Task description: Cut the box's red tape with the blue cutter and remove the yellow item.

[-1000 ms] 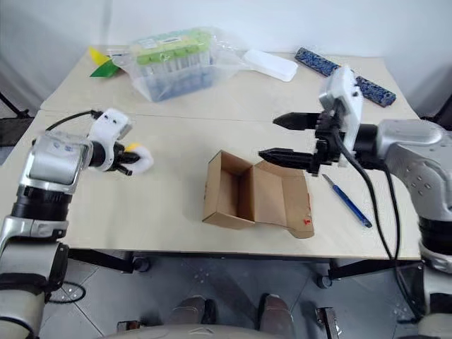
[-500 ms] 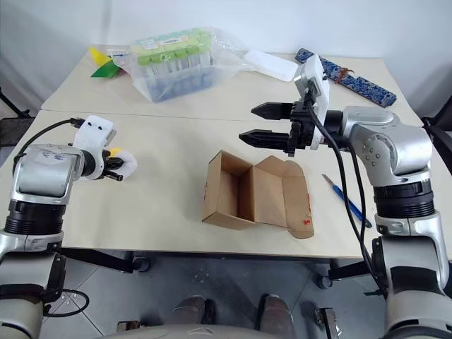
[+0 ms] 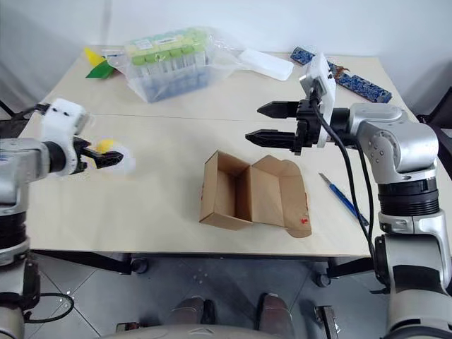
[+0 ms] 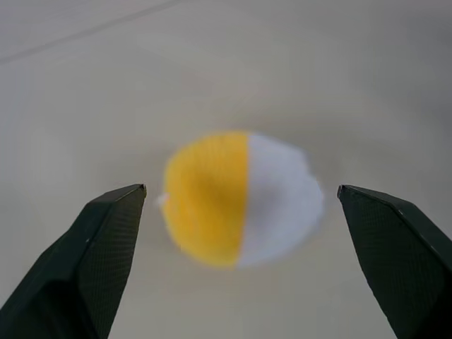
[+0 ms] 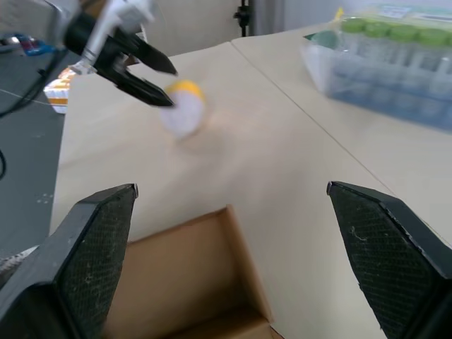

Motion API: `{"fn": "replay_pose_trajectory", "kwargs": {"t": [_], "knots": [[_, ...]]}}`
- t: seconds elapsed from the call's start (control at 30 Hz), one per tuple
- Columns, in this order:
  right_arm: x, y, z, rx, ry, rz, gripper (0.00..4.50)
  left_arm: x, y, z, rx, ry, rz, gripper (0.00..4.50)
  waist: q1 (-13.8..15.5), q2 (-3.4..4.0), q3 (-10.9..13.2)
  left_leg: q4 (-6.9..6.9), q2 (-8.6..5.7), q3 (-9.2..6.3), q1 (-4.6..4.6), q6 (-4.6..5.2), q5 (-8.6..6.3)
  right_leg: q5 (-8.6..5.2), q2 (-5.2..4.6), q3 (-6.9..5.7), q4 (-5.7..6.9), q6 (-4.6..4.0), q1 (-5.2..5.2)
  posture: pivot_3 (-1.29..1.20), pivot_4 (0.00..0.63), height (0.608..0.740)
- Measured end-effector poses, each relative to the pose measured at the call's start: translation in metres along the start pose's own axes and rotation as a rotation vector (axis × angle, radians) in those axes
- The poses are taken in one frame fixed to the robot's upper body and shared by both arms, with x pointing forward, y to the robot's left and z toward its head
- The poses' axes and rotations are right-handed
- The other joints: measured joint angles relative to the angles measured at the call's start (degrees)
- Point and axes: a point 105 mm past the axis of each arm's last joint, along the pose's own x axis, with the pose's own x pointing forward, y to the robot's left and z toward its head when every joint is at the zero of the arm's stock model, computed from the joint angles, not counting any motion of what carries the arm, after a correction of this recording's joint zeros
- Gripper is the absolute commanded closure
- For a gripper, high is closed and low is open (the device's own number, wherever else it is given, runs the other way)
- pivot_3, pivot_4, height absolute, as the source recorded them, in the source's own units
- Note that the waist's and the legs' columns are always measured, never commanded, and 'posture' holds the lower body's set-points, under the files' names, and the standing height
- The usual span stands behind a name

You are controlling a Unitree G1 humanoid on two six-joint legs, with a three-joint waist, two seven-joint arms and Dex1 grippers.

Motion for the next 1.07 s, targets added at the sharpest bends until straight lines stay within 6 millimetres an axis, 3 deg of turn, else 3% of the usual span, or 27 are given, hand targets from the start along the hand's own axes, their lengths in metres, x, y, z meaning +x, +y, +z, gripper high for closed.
{"fn": "replay_pose_trajectory", "kwargs": {"t": [0.13, 0.3, 0.47, 0.57, 0.63, 0.7, 0.8, 1.07], "knots": [[-0.006, -0.002, -0.003, 0.001, 0.011, -0.018, 0.00, -0.014, -0.010, -0.004, 0.065, -0.063, -0.082, 0.05, 0.03, 0.02, 0.01, -0.01, 0.29, 0.01, 0.01, -0.03, -0.01, -0.01, 0.00, 0.02, -0.01, -0.01, 0.00, 0.00, 0.150, 0.740], [-0.016, -0.004, -0.010, 0.010, 0.025, -0.055, 0.00, -0.028, -0.056, 0.009, 0.221, -0.392, -0.316, 0.05, 0.29, 0.02, 0.01, 0.03, 0.31, 0.04, -0.03, -0.03, -0.03, 0.00, -0.01, 0.01, -0.12, -0.02, 0.04, 0.00, 0.150, 0.740], [-0.059, -0.012, -0.035, 0.022, 0.066, -0.184, 0.00, -0.026, -0.094, -0.030, 0.230, -0.427, -0.499, 0.05, 0.37, 0.02, 0.01, -0.01, 0.33, 0.34, -0.03, -0.03, -0.05, 0.00, 0.02, -0.04, -0.18, -0.02, 0.04, 0.00, 0.150, 0.740], [-0.082, -0.009, -0.046, 0.010, 0.082, -0.227, 0.00, -0.029, -0.106, -0.046, 0.240, -0.417, -0.603, 0.05, 0.33, 0.02, 0.01, -0.01, 0.36, 0.50, 0.02, -0.02, -0.05, -0.01, 0.02, 0.00, -0.23, -0.03, 0.06, 0.00, 0.150, 0.740], [-0.105, -0.001, -0.065, 0.008, 0.129, -0.245, 0.00, -0.031, -0.109, -0.067, 0.240, -0.362, -0.669, 0.05, 0.45, 0.03, 0.00, -0.03, 0.38, 0.61, 0.05, 0.02, -0.08, -0.01, 0.04, -0.04, -0.32, -0.03, 0.12, 0.00, 0.150, 0.740], [-0.140, 0.007, -0.101, 0.048, 0.241, -0.288, 0.00, -0.029, -0.101, -0.093, 0.191, -0.281, -0.695, 0.05, 0.94, 0.04, 0.00, -0.10, 0.36, 0.74, 0.11, 0.11, -0.13, -0.01, 0.04, -0.05, -0.53, -0.03, 0.21, 0.00, 0.150, 0.740], [-0.170, 0.020, -0.143, 0.093, 0.366, -0.303, 0.00, -0.023, -0.086, -0.105, 0.129, -0.270, -0.663, 0.05, 1.17, 0.06, 0.01, 0.01, 0.43, 1.02, 0.13, 0.20, -0.14, -0.01, 0.02, 0.03, -0.66, -0.04, 0.21, 0.00, 0.150, 0.740], [-0.196, 0.013, -0.155, 0.038, 0.331, -0.444, 0.00, -0.028, -0.080, -0.096, 0.126, -0.376, -0.653, 0.05, -0.06, 0.10, 0.02, -0.23, 0.61, 1.14, 0.92, 0.16, -0.17, 0.09, -0.02, 0.35, -0.57, -0.20, 0.46, 0.00, 0.150, 0.740]]}}
